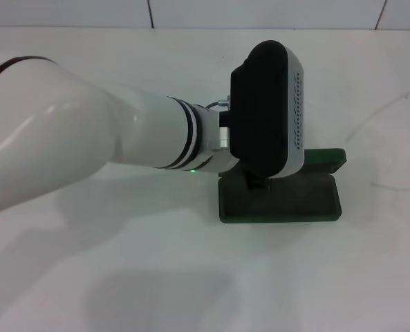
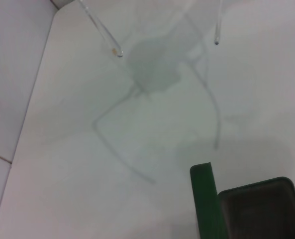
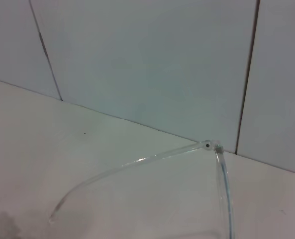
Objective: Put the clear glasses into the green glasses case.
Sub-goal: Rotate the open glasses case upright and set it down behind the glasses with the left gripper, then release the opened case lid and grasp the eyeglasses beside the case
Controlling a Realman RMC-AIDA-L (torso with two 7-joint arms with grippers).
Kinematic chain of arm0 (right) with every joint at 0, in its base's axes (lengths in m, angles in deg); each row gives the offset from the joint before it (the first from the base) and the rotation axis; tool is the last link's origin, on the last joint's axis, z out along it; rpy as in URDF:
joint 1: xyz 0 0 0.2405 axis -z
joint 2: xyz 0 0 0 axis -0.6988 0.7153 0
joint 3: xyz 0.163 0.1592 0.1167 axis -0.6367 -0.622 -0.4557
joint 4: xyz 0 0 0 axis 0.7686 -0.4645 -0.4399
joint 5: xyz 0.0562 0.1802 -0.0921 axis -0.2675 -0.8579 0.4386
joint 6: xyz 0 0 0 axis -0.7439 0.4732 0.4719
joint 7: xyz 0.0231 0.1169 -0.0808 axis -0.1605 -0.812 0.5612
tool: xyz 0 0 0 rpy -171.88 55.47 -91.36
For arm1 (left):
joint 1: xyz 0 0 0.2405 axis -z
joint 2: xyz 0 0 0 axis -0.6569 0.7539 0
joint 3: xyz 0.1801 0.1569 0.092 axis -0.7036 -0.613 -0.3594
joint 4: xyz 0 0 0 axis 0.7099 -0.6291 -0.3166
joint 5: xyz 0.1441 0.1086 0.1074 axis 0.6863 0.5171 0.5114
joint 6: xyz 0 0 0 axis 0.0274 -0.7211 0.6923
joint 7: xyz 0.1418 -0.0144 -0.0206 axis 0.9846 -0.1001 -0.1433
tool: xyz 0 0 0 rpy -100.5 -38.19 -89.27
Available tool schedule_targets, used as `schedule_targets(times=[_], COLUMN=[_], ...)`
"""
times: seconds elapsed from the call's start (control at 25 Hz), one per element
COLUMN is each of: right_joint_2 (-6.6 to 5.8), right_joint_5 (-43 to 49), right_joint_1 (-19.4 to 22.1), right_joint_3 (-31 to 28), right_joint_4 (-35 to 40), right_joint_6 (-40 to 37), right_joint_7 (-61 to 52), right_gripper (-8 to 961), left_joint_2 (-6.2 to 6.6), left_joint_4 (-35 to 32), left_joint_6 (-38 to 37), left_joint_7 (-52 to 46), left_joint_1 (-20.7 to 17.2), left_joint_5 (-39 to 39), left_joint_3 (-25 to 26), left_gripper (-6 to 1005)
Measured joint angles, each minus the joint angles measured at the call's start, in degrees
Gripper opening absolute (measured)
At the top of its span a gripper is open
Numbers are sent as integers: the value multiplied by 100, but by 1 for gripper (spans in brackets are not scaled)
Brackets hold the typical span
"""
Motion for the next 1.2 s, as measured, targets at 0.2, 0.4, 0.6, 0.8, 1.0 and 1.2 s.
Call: schedule_targets(times=[0.2,0.4,0.6,0.8,1.0,1.2], right_joint_2=[7,9,9,9,12,10], right_joint_5=[0,4,5,3,0,-86], right_joint_1=[10,37,51,70,81,83], right_joint_3=[0,0,0,0,0,-1], right_joint_4=[0,0,0,0,1,-2], right_joint_6=[-4,-15,-17,-22,-26,-35], right_joint_7=[23,43,53,58,59,169], right_gripper=[103,103,103,103,103,103], left_joint_2=[9,10,13,19,22,20], left_joint_4=[2,-92,-240,-507,-1060,-2167], left_joint_6=[-26,-67,-126,-242,-438,-815], left_joint_7=[175,253,248,249,223,165], left_joint_1=[-20,-41,-74,-173,-424,-925], left_joint_5=[-224,-238,-273,-276,-277,-274], left_joint_3=[-6,-33,-2,9,175,628], left_gripper=[323,414,467,486,483,480])
